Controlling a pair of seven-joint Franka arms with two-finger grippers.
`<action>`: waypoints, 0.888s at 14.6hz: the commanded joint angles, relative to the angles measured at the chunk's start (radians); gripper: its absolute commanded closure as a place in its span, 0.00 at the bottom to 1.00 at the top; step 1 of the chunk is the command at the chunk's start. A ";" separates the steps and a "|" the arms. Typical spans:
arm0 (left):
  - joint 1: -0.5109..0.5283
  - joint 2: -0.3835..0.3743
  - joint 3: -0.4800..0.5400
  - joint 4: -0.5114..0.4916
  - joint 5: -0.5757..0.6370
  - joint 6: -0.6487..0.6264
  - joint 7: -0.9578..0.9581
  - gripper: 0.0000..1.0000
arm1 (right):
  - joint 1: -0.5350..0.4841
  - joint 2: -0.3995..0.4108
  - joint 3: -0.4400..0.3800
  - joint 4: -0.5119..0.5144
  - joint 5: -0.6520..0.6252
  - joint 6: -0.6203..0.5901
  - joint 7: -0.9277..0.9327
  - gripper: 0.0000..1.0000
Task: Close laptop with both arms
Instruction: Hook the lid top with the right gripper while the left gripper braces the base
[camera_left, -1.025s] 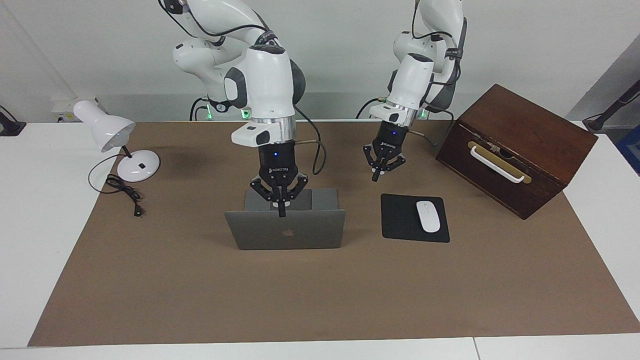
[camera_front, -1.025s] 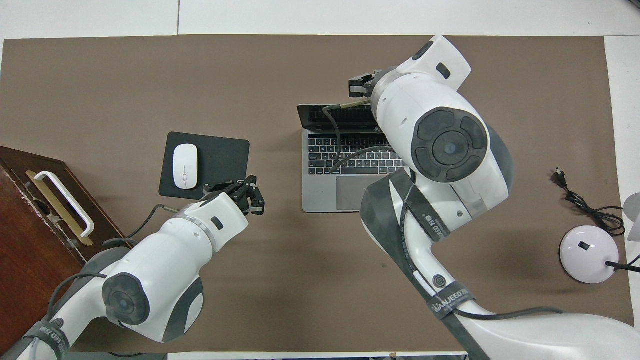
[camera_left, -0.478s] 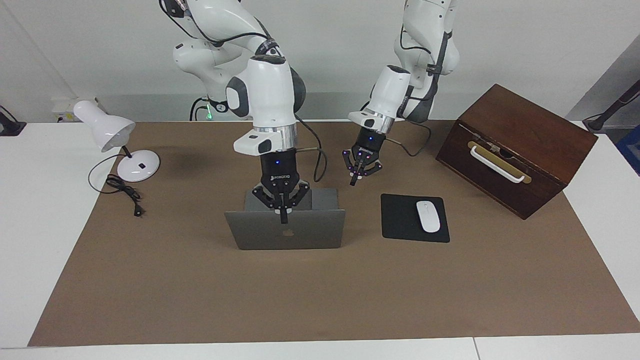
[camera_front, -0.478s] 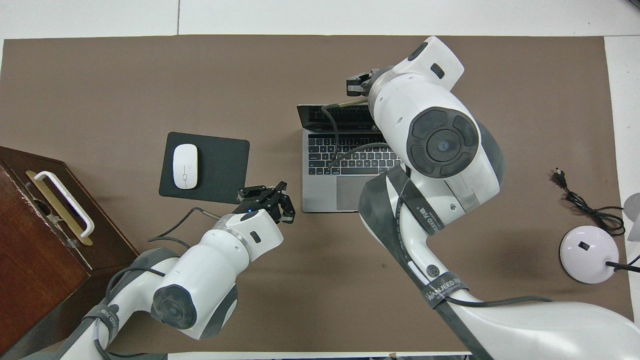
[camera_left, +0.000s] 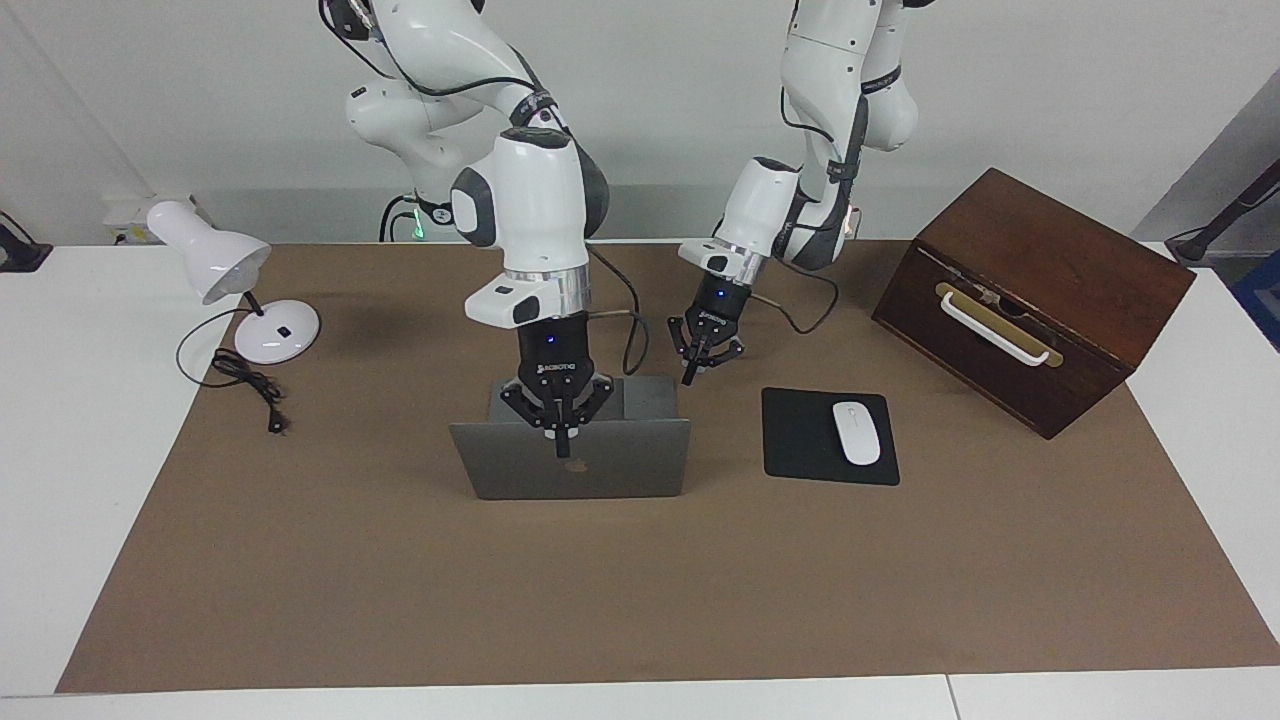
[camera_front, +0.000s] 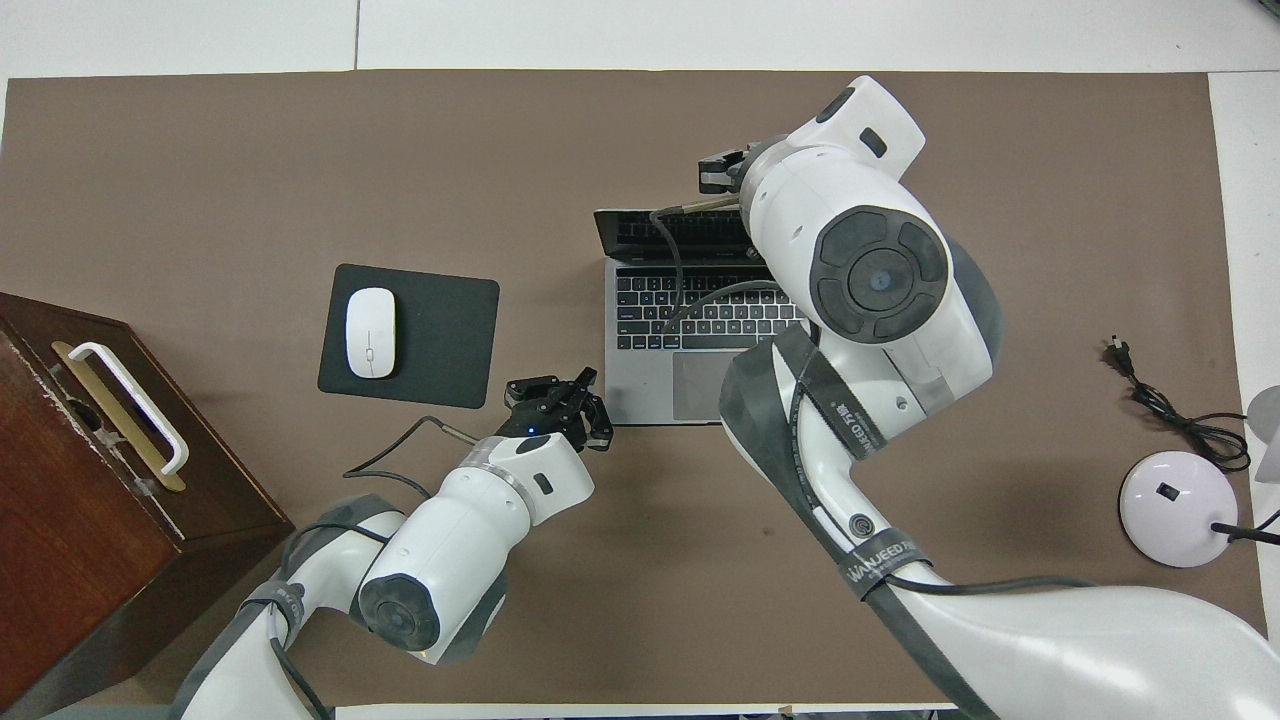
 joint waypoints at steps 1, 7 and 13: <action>-0.041 0.038 0.016 0.018 -0.029 0.042 0.000 1.00 | -0.010 0.009 0.007 -0.002 -0.014 0.027 0.021 1.00; -0.093 0.125 0.021 0.061 -0.069 0.059 0.000 1.00 | -0.004 0.012 0.010 -0.017 0.009 0.025 0.021 1.00; -0.095 0.138 0.021 0.064 -0.063 0.059 0.005 1.00 | 0.002 -0.019 0.024 -0.091 0.099 0.007 -0.015 1.00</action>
